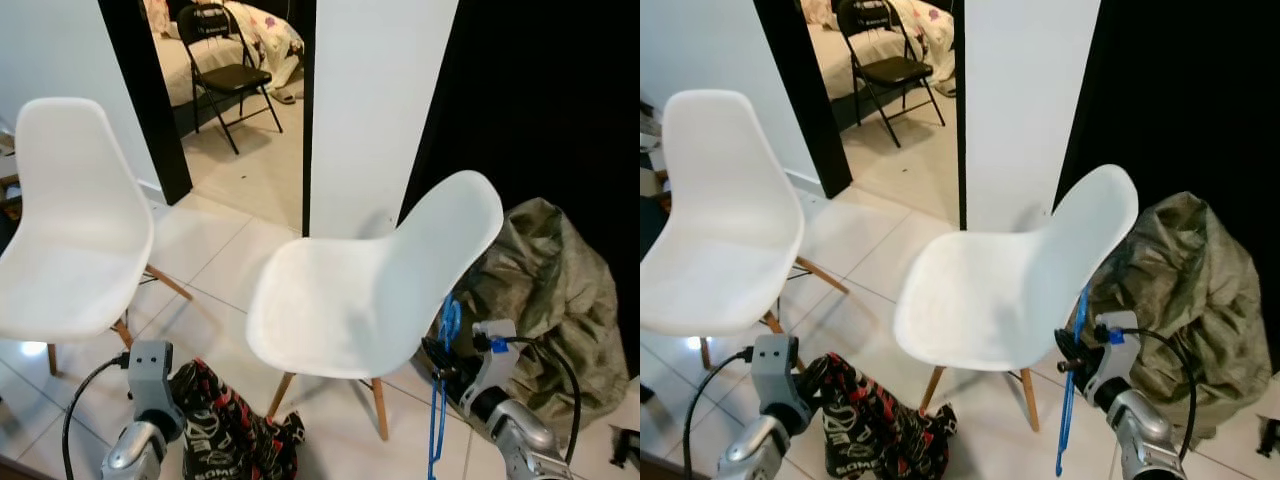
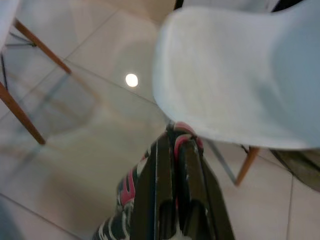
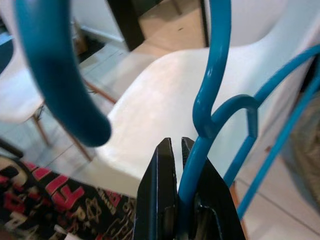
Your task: Hang hanger
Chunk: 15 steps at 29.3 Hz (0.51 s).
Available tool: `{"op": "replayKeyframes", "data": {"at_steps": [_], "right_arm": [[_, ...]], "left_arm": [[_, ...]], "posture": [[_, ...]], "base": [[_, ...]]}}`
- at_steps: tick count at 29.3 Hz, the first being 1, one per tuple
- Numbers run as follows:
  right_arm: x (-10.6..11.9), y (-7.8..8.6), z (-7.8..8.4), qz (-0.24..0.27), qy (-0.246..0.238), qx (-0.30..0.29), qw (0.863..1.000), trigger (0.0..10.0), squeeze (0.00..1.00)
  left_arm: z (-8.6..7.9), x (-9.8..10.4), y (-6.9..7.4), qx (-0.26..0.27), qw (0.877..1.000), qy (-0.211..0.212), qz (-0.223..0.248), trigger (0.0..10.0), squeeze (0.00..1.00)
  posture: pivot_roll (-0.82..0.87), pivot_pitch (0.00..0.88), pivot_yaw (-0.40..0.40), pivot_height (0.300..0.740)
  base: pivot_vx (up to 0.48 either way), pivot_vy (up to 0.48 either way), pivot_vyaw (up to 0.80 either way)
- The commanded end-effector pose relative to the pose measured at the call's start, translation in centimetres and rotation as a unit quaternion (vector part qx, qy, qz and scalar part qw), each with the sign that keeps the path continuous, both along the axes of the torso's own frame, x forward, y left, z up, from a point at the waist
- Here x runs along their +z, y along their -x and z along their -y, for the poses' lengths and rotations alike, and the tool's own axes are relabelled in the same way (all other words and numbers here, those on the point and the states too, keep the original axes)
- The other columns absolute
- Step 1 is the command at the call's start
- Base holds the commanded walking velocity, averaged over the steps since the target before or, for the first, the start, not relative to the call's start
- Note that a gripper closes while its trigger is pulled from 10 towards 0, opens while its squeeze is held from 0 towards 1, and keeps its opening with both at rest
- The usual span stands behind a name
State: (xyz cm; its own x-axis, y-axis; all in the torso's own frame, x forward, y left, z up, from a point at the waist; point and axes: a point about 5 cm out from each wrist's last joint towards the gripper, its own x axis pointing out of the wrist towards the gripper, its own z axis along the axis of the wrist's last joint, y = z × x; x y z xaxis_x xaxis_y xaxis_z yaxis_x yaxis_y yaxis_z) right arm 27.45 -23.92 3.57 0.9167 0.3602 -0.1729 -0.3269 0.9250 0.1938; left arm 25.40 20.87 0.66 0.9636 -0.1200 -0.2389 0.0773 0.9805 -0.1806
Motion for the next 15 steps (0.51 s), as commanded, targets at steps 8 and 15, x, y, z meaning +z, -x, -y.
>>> {"op": "replayKeyframes", "data": {"at_steps": [8, 15], "right_arm": [[-0.17, -0.02, -1.50, -0.005, 0.000, 0.056, 0.998, 10.0, 0.00], [-0.57, 0.34, -1.72, -0.015, 0.000, 0.064, 0.998, 10.0, 0.00]], "left_arm": [[-0.12, 0.10, -0.01, -0.002, 1.000, -0.006, 0.005, 10.0, 0.00], [-0.15, 0.04, 0.05, -0.003, 1.000, -0.007, 0.004, 10.0, 0.00]], "posture": [[-0.02, 0.104, -0.014, 0.740], [-0.02, 0.100, -0.012, 0.740]], "base": [[0.000, 0.000, 0.76], [0.000, 0.000, 0.76]]}}
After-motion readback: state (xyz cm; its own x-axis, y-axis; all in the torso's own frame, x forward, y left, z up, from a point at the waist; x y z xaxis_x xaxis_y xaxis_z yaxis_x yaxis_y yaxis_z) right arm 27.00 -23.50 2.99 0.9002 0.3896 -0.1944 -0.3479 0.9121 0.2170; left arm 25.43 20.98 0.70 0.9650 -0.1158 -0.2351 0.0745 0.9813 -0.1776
